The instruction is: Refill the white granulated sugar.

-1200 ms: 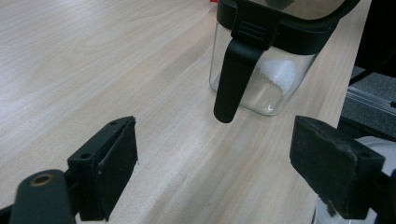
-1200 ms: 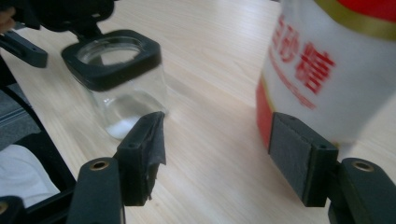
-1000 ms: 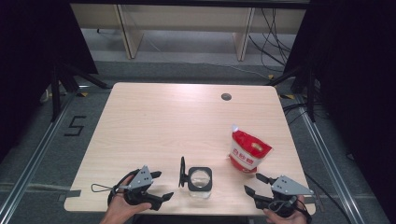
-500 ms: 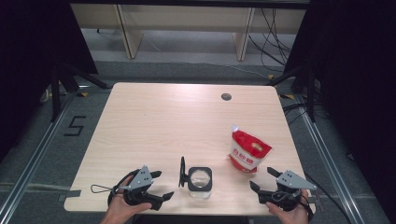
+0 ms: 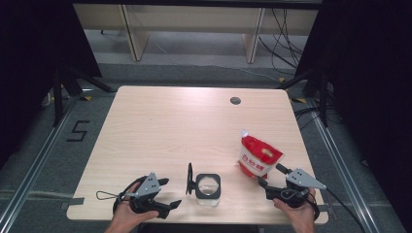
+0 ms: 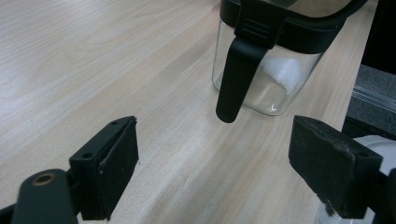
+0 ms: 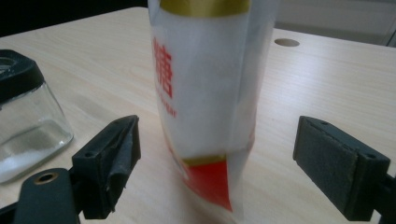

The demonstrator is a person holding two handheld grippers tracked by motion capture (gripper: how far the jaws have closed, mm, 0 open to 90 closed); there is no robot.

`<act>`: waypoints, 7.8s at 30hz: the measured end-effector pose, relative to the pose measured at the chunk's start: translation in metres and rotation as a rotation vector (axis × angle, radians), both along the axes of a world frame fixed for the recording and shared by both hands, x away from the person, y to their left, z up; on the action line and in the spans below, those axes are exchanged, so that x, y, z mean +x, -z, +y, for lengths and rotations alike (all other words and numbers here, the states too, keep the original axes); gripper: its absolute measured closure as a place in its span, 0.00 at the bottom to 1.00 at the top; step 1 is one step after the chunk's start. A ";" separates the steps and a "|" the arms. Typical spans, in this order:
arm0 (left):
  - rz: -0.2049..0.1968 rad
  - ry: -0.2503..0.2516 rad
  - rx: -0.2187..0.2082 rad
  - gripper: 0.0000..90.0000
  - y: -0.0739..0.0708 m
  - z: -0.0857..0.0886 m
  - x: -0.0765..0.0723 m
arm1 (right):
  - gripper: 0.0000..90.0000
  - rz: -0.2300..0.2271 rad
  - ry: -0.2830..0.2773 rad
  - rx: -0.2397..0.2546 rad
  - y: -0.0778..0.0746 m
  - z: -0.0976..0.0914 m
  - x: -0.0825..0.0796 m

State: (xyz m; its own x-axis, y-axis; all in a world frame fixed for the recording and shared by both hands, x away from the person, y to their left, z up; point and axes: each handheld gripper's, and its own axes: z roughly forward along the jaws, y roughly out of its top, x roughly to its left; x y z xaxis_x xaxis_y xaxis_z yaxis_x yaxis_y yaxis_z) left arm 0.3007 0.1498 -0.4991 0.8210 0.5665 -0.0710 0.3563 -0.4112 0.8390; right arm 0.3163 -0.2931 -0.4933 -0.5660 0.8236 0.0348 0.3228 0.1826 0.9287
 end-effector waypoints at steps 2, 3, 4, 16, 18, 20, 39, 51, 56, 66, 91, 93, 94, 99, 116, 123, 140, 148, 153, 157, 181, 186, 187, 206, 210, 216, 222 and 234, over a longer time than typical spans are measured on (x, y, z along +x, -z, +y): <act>0.001 0.003 0.002 0.17 0.000 0.000 0.000 | 0.18 -0.004 0.007 0.019 0.002 0.005 0.004; -0.003 0.003 -0.006 0.17 0.001 0.000 0.001 | 0.18 -0.016 0.002 0.008 0.002 0.005 0.007; -0.004 0.002 -0.001 0.17 0.001 0.001 0.001 | 0.18 -0.032 -0.001 -0.019 0.003 0.007 0.009; -0.032 0.004 0.018 0.17 -0.001 0.005 0.002 | 0.18 -0.029 -0.010 0.011 0.007 0.022 0.019; -0.030 -0.003 0.003 0.18 -0.001 0.004 0.001 | 0.19 -0.047 -0.032 0.015 0.008 0.022 0.023; -0.033 0.001 0.017 0.18 -0.001 0.005 0.002 | 0.19 -0.046 -0.023 0.027 0.009 0.023 0.024; -0.010 -0.017 -0.009 0.18 0.000 0.004 0.002 | 0.25 -0.118 -0.067 0.053 0.016 0.026 0.037; -0.011 -0.015 0.002 0.19 0.000 0.003 0.003 | 0.25 -0.121 -0.072 0.076 0.020 0.026 0.044; -0.009 -0.012 0.005 0.19 0.001 0.003 0.003 | 0.26 -0.134 -0.067 0.091 0.022 0.026 0.047; -0.013 -0.004 -0.001 0.19 0.002 0.001 0.004 | 0.28 -0.130 -0.084 0.093 0.023 0.027 0.050; -0.005 0.011 0.005 0.21 0.002 -0.001 0.004 | 0.43 -0.120 -0.051 0.099 0.019 0.038 0.046; -0.008 0.026 0.013 0.21 0.001 0.000 0.004 | 0.44 -0.116 -0.106 0.068 0.017 0.034 0.048; -0.013 0.027 0.012 0.21 0.001 0.000 0.005 | 0.44 -0.117 -0.062 0.071 0.017 0.036 0.044; -0.004 0.014 0.000 0.21 0.001 0.001 0.004 | 0.45 -0.124 -0.062 0.062 0.015 0.033 0.042; -0.012 0.009 -0.003 0.21 0.001 0.003 0.005 | 0.46 -0.317 -0.100 -0.211 -0.025 0.032 0.015; 0.004 0.002 -0.002 0.21 0.001 0.003 0.005 | 0.46 -0.359 -0.144 -0.348 -0.036 0.044 0.001; -0.016 0.012 0.036 0.21 -0.001 0.006 0.007 | 0.46 -0.460 -0.257 -0.687 -0.046 0.069 -0.043; -0.024 0.018 0.020 0.21 0.000 0.006 0.007 | 0.46 -0.529 -0.269 -0.981 -0.037 0.083 -0.060; 0.003 0.001 0.011 0.21 0.001 0.004 0.006 | 0.46 -0.572 -0.282 -1.034 -0.039 0.083 -0.063; -0.020 0.022 0.025 0.21 0.000 0.006 0.008 | 0.46 -0.608 -0.287 -1.092 -0.040 0.084 -0.063; -0.012 0.002 0.040 0.21 0.001 0.005 0.007 | 0.46 -0.680 -0.282 -1.352 -0.026 0.093 -0.068; -0.003 -0.005 0.015 0.21 0.001 0.004 0.006 | 0.47 -0.747 -0.312 -1.394 -0.028 0.093 -0.065; -0.013 0.002 0.021 0.21 0.001 0.004 0.007 | 0.47 -0.724 -0.300 -1.395 -0.027 0.093 -0.067; -0.004 -0.002 0.019 0.21 0.002 0.003 0.006 | 0.47 -0.788 -0.308 -1.464 -0.028 0.096 -0.069; -0.002 -0.008 0.003 0.21 0.002 0.002 0.006 | 0.47 -0.817 -0.284 -1.488 -0.027 0.096 -0.070; -0.009 -0.003 0.017 0.21 0.002 0.003 0.007 | 0.47 -0.858 -0.294 -1.503 -0.029 0.097 -0.069; 0.001 -0.007 0.005 0.21 0.002 0.002 0.006 | 0.47 -0.862 -0.291 -1.520 -0.028 0.098 -0.071; -0.008 -0.004 0.018 0.21 0.002 0.003 0.006 | 0.47 -0.841 -0.280 -1.503 -0.026 0.097 -0.072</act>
